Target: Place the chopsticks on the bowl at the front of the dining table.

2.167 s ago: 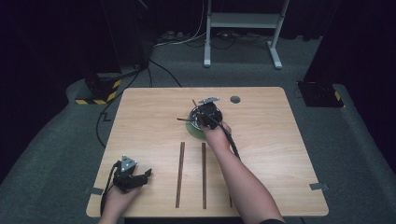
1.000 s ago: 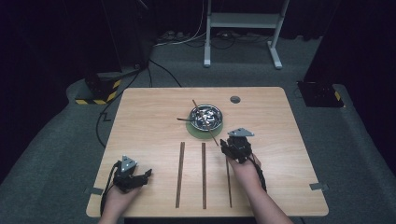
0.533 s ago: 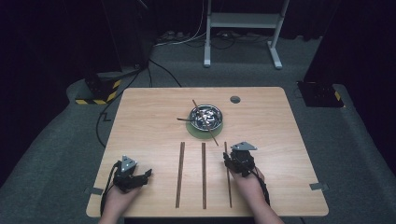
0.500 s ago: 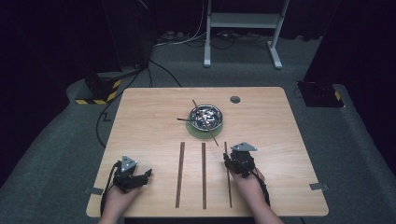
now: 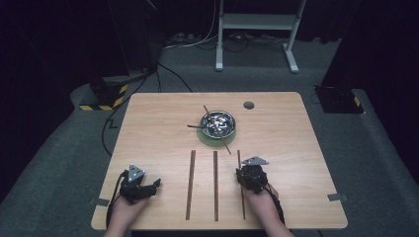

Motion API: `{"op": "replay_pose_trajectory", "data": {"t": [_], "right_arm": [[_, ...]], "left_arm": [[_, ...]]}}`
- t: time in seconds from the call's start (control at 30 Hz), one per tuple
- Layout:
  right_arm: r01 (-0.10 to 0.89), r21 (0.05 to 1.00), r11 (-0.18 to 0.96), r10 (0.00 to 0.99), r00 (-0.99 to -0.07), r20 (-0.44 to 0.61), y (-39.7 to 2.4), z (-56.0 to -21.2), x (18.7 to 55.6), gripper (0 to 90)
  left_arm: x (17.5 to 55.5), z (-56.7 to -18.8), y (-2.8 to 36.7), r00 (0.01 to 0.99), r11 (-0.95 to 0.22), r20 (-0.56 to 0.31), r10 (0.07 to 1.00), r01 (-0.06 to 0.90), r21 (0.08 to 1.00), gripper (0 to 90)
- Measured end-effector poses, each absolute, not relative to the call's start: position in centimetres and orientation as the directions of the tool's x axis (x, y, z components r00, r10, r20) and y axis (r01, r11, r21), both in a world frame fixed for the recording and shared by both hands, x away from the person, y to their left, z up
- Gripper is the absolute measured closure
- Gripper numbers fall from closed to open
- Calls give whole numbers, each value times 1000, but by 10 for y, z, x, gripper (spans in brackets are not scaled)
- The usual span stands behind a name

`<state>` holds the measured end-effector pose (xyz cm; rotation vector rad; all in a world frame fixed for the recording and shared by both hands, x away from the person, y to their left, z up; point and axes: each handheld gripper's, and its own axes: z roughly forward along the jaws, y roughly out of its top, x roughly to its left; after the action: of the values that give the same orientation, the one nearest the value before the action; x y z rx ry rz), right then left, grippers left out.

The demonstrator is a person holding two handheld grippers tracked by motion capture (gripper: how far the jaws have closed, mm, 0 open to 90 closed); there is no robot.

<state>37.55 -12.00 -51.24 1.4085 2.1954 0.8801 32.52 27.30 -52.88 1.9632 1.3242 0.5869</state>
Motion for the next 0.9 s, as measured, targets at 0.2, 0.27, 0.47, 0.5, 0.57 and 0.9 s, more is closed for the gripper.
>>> {"op": "replay_pose_trajectory", "data": {"t": [0.2,0.27,0.47,0.5,0.57,0.9], "right_arm": [[670,680,300,910,-414,7,-120,-514,378,726],[675,677,293,914,-406,9,-121,-514,379,749],[675,677,293,916,-401,3,-123,-514,381,802],[673,679,294,917,-400,0,-123,-514,380,814],[667,682,300,917,-399,-13,-124,-515,380,836],[649,705,284,921,-389,-12,-128,-513,382,843]], "left_arm": [[325,-529,273,379,-244,-9,926,615,750,267],[325,-529,273,379,-244,-9,926,615,750,267],[325,-529,273,379,-244,-9,926,615,750,267],[325,-529,273,379,-244,-9,926,615,750,267],[325,-529,273,378,-244,-9,926,615,750,267],[325,-529,273,379,-244,-9,925,615,750,267]]}}
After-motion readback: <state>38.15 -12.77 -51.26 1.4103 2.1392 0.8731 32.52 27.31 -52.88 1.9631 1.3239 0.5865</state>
